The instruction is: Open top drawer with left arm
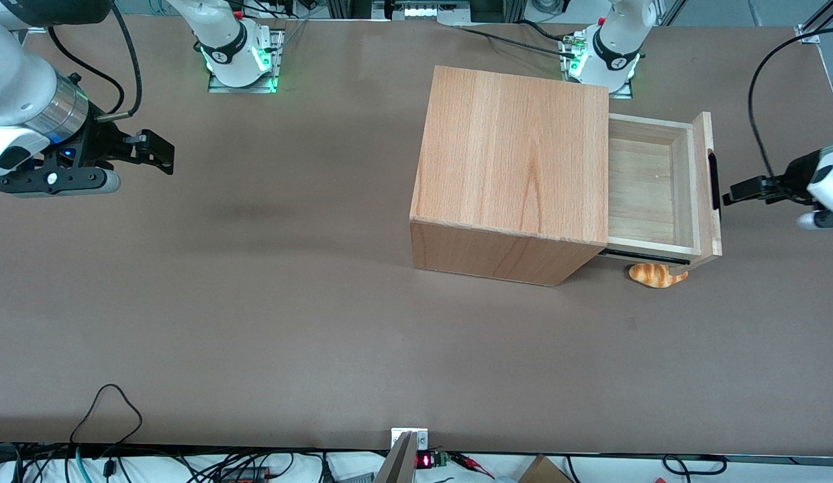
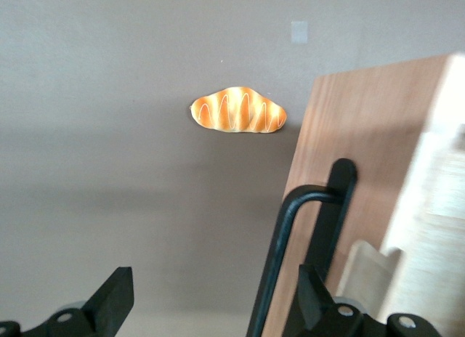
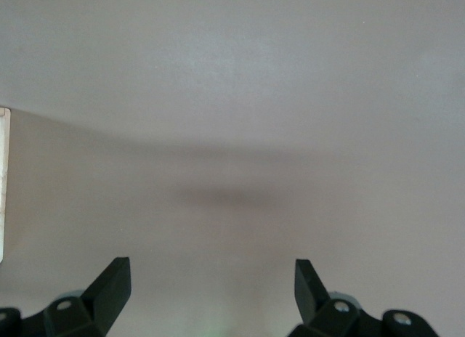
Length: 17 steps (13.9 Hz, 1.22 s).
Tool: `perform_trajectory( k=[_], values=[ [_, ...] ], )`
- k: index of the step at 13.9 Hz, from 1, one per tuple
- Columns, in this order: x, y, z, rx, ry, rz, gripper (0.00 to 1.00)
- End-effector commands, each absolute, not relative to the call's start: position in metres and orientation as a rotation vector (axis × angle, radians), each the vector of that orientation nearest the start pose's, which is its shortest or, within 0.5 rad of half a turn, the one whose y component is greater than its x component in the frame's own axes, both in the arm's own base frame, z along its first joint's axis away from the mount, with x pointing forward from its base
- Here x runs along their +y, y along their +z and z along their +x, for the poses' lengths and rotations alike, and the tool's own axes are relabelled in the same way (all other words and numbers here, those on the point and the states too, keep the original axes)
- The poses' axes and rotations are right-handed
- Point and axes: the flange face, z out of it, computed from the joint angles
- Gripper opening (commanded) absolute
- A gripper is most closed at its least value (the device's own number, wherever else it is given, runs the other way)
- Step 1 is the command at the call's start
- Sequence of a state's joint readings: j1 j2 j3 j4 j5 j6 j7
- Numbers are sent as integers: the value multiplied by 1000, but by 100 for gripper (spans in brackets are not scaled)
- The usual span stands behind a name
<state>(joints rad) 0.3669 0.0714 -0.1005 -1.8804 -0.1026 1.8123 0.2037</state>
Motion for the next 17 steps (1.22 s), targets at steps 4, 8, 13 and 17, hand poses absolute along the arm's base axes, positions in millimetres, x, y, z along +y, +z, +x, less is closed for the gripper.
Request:
perform_trajectory(
  k=[4,8,13,17],
  values=[
    [143,520,562,-90,158,-3241,100],
    [128,556,571,-53,63,-3232,100],
    [85,577,580,100,10,-3182,100],
    [42,598,580,93,-37,-3128,100]
  ],
)
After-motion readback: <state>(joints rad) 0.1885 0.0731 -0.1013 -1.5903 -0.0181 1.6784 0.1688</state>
